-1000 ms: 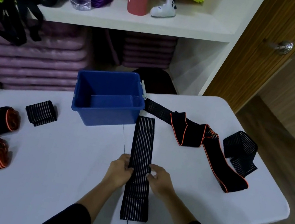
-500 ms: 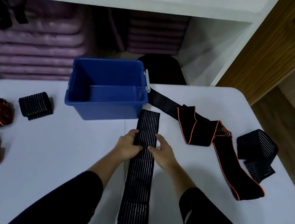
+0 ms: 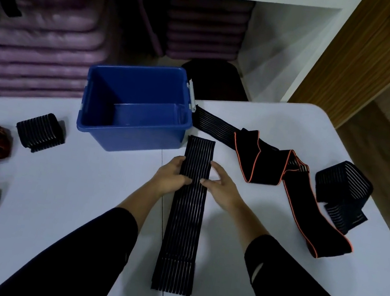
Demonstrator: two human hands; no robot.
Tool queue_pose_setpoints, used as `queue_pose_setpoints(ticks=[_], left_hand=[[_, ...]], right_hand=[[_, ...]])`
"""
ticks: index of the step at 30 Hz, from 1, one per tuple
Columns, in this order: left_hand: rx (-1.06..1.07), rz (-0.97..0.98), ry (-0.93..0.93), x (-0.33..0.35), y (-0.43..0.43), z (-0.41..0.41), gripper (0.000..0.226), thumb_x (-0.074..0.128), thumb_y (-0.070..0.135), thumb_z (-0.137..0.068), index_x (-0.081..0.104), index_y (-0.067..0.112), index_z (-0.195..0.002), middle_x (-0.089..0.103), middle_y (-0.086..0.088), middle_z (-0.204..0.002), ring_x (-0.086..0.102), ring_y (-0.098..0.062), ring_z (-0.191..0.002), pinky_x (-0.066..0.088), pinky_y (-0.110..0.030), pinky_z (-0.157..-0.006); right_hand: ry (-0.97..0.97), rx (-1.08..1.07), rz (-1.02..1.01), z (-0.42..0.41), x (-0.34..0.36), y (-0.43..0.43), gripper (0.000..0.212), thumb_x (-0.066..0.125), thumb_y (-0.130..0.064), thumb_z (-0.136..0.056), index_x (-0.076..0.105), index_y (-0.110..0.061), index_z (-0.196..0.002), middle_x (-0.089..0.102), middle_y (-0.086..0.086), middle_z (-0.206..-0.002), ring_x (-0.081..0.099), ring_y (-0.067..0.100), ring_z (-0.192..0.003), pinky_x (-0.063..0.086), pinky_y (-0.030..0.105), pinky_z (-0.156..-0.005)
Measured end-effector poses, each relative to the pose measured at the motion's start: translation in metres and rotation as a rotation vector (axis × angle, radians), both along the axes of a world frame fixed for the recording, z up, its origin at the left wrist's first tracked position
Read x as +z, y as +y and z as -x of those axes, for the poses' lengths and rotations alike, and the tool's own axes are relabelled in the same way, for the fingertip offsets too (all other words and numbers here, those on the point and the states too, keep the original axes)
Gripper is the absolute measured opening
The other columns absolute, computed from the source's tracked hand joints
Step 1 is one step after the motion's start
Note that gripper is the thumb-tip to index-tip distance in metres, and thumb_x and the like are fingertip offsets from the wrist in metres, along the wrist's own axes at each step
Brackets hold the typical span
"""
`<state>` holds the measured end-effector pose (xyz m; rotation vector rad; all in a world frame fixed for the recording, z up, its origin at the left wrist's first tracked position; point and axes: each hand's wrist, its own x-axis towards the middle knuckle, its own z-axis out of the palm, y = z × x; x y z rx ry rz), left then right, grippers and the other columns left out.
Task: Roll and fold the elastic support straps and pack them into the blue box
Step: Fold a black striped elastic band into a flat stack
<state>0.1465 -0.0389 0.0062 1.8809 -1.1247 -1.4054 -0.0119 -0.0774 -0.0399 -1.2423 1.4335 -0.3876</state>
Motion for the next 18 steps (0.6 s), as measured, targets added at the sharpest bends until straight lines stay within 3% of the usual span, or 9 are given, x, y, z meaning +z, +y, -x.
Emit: queue_pose_setpoints(ticks=[2, 4, 6, 9, 12, 15, 18], left_hand=[[0.032, 0.026, -0.038, -0.002, 0.01, -0.002, 0.058, 0.061, 0.007, -0.084, 0.039, 0.02, -0.135, 0.046, 0.005, -0.124, 0.049, -0.014, -0.106, 0.038, -0.023, -0.086], [-0.01, 0.097, -0.182, -0.008, 0.027, -0.005, 0.048, 0.064, 0.006, -0.08, 0.05, 0.022, -0.124, 0.05, 0.002, -0.116, 0.052, -0.014, -0.099, 0.04, -0.022, -0.084], [-0.063, 0.18, -0.237, -0.013, 0.051, -0.008, 0.036, 0.063, 0.0, -0.075, 0.062, 0.025, -0.1, 0.058, 0.001, -0.095, 0.056, -0.012, -0.083, 0.045, -0.022, -0.081], [-0.191, 0.231, -0.187, -0.012, 0.093, -0.008, 0.041, 0.057, -0.009, -0.073, 0.063, 0.031, -0.075, 0.057, 0.009, -0.067, 0.056, -0.008, -0.067, 0.047, -0.023, -0.075], [-0.399, 0.275, -0.233, -0.014, 0.129, -0.007, 0.035, 0.059, -0.003, -0.074, 0.067, 0.03, -0.079, 0.059, 0.013, -0.074, 0.06, -0.004, -0.07, 0.048, -0.014, -0.069], [-0.5, 0.261, -0.258, -0.019, 0.154, -0.009, 0.023, 0.069, 0.012, -0.074, 0.07, 0.025, -0.093, 0.058, 0.016, -0.087, 0.056, 0.008, -0.075, 0.043, -0.005, -0.069], [-0.619, 0.309, -0.37, -0.023, 0.169, -0.011, 0.037, 0.072, 0.035, -0.072, 0.065, 0.026, -0.108, 0.057, 0.012, -0.104, 0.049, 0.008, -0.089, 0.039, -0.007, -0.08]], right_hand=[[-0.007, -0.005, 0.002, 0.007, 0.001, 0.006, 0.076, 0.068, -0.05, -0.058, 0.042, -0.049, -0.129, 0.067, 0.004, -0.107, 0.065, 0.018, -0.1, 0.046, 0.04, -0.101], [0.039, 0.049, 0.093, 0.012, 0.013, 0.024, 0.062, 0.073, -0.035, -0.072, 0.048, -0.036, -0.129, 0.06, 0.0, -0.116, 0.06, 0.018, -0.103, 0.047, 0.038, -0.099], [0.086, 0.156, 0.229, 0.017, 0.025, 0.052, 0.04, 0.072, -0.022, -0.078, 0.058, -0.028, -0.115, 0.054, -0.005, -0.112, 0.054, 0.015, -0.099, 0.05, 0.035, -0.09], [0.121, 0.387, 0.271, 0.027, 0.038, 0.097, 0.022, 0.073, -0.02, -0.075, 0.065, -0.028, -0.094, 0.06, -0.004, -0.1, 0.056, 0.012, -0.093, 0.048, 0.031, -0.084], [0.178, 0.634, 0.278, 0.036, 0.038, 0.135, 0.032, 0.077, -0.03, -0.071, 0.064, -0.028, -0.1, 0.06, -0.004, -0.106, 0.053, 0.007, -0.099, 0.044, 0.025, -0.086], [0.225, 0.741, 0.314, 0.043, 0.033, 0.161, 0.053, 0.081, -0.036, -0.065, 0.059, -0.027, -0.112, 0.049, -0.006, -0.119, 0.042, 0.009, -0.112, 0.037, 0.023, -0.092], [0.267, 0.742, 0.433, 0.047, 0.023, 0.177, 0.064, 0.082, -0.039, -0.059, 0.056, -0.024, -0.116, 0.045, -0.005, -0.122, 0.038, 0.011, -0.114, 0.034, 0.021, -0.092]])
